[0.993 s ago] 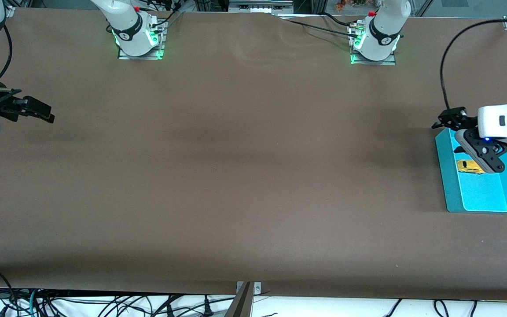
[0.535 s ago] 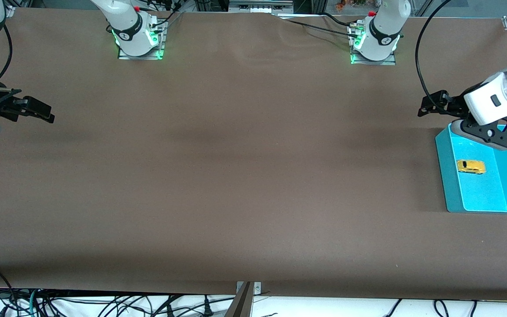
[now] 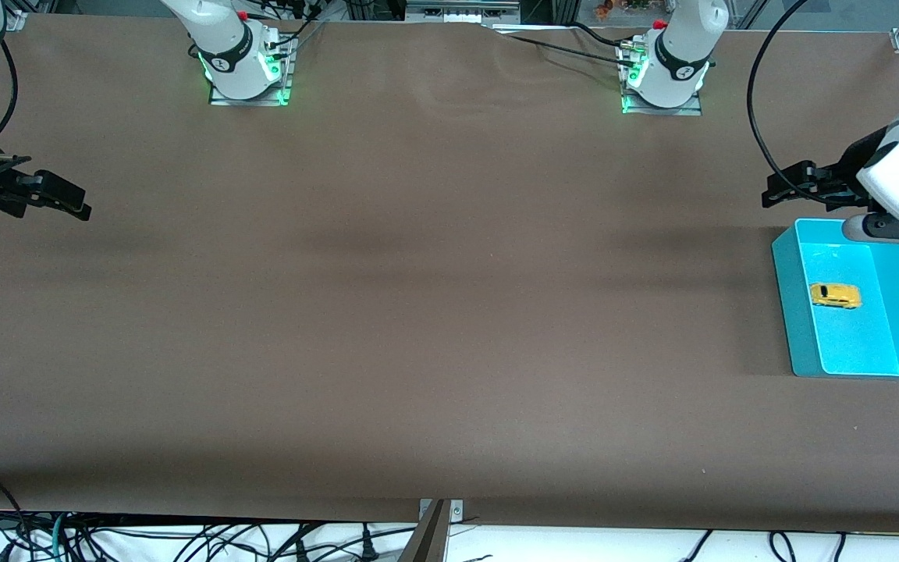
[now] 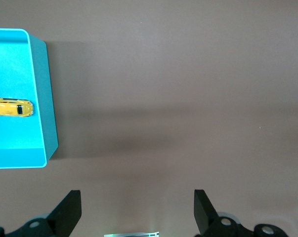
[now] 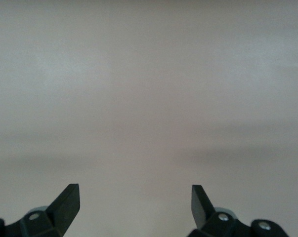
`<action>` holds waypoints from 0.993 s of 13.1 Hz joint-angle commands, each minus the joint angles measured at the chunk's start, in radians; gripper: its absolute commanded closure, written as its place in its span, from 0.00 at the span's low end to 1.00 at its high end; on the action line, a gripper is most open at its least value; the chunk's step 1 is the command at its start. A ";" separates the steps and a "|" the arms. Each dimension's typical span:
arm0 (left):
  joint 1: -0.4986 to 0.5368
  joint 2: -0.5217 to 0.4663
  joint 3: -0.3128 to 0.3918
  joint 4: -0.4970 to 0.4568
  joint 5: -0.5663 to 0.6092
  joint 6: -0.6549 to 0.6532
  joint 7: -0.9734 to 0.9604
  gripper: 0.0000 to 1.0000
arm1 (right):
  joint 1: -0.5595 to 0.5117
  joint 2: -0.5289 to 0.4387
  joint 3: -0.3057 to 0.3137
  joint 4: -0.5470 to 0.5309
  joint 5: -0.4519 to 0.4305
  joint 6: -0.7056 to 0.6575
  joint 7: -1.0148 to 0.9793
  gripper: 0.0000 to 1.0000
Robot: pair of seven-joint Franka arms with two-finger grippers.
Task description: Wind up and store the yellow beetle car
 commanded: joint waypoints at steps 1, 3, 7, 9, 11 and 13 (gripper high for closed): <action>-0.016 -0.050 0.009 -0.010 0.043 -0.019 -0.018 0.00 | 0.001 -0.009 0.005 0.009 -0.010 -0.008 0.004 0.00; -0.020 -0.063 0.005 -0.020 0.033 -0.014 -0.015 0.00 | -0.001 -0.009 0.005 0.009 -0.010 -0.012 -0.001 0.00; -0.020 -0.057 0.003 -0.014 0.029 -0.016 -0.012 0.00 | -0.004 -0.013 0.002 0.008 -0.002 -0.016 -0.006 0.00; -0.020 -0.054 0.003 -0.012 0.028 -0.016 -0.012 0.00 | 0.030 -0.013 -0.007 0.009 -0.007 -0.016 0.004 0.00; -0.014 -0.051 0.005 -0.011 -0.003 -0.016 -0.011 0.00 | 0.042 -0.015 -0.020 0.009 -0.008 -0.019 0.004 0.00; -0.013 -0.044 0.005 -0.007 -0.009 -0.017 -0.011 0.00 | 0.056 -0.013 -0.043 0.008 -0.007 -0.019 -0.001 0.00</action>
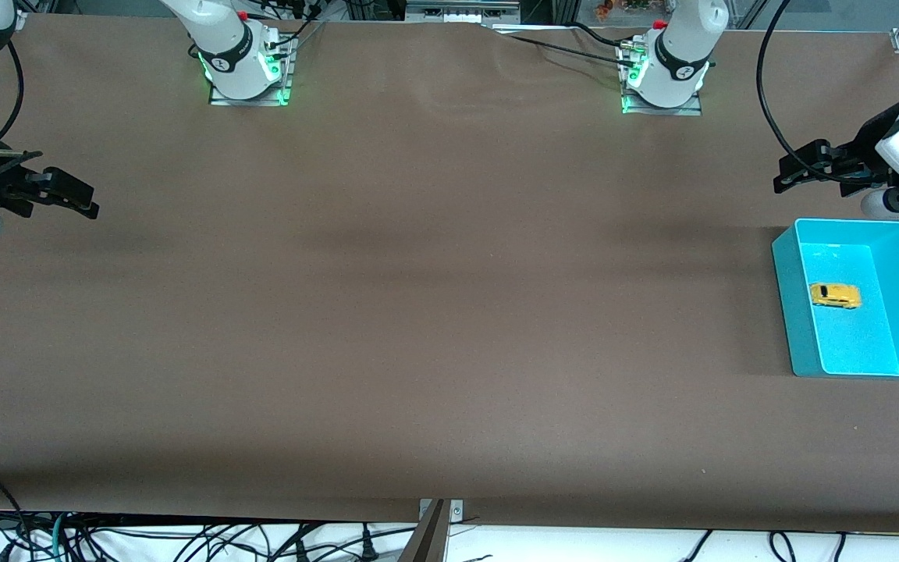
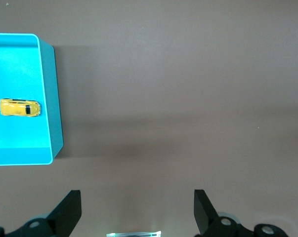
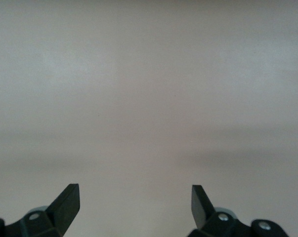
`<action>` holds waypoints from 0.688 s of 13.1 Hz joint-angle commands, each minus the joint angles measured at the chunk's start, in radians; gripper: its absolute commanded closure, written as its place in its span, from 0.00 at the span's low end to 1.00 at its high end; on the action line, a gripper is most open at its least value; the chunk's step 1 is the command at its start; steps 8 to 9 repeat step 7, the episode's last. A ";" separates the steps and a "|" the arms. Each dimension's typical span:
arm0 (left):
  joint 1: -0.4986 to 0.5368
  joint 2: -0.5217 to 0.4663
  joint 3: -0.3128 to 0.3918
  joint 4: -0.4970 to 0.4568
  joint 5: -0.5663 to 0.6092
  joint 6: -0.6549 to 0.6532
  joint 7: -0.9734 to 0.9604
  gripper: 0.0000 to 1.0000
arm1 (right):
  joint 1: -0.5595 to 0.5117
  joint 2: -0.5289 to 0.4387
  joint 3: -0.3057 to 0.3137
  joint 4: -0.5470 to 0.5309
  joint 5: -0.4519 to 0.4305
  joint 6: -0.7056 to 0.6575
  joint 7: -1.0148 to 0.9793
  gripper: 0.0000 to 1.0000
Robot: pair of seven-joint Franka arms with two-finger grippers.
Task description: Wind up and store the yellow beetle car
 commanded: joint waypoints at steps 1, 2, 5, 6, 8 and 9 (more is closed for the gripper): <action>-0.004 -0.002 0.006 -0.002 -0.015 -0.008 -0.007 0.00 | 0.036 -0.010 -0.046 0.006 -0.004 -0.018 -0.005 0.00; -0.004 -0.002 0.006 -0.002 -0.015 -0.008 -0.007 0.00 | 0.038 -0.010 -0.053 0.006 -0.004 -0.018 -0.010 0.00; -0.004 -0.002 0.006 -0.002 -0.015 -0.008 -0.007 0.00 | 0.036 -0.010 -0.051 0.006 -0.004 -0.018 -0.012 0.00; -0.004 -0.002 0.006 -0.002 -0.015 -0.008 -0.007 0.00 | 0.038 -0.010 -0.051 0.006 -0.004 -0.018 -0.012 0.00; -0.004 -0.002 0.006 -0.002 -0.015 -0.008 -0.007 0.00 | 0.036 -0.010 -0.051 0.006 -0.004 -0.018 -0.012 0.00; -0.004 -0.002 0.006 -0.002 -0.015 -0.008 -0.007 0.00 | 0.036 -0.010 -0.051 0.006 -0.004 -0.018 -0.012 0.00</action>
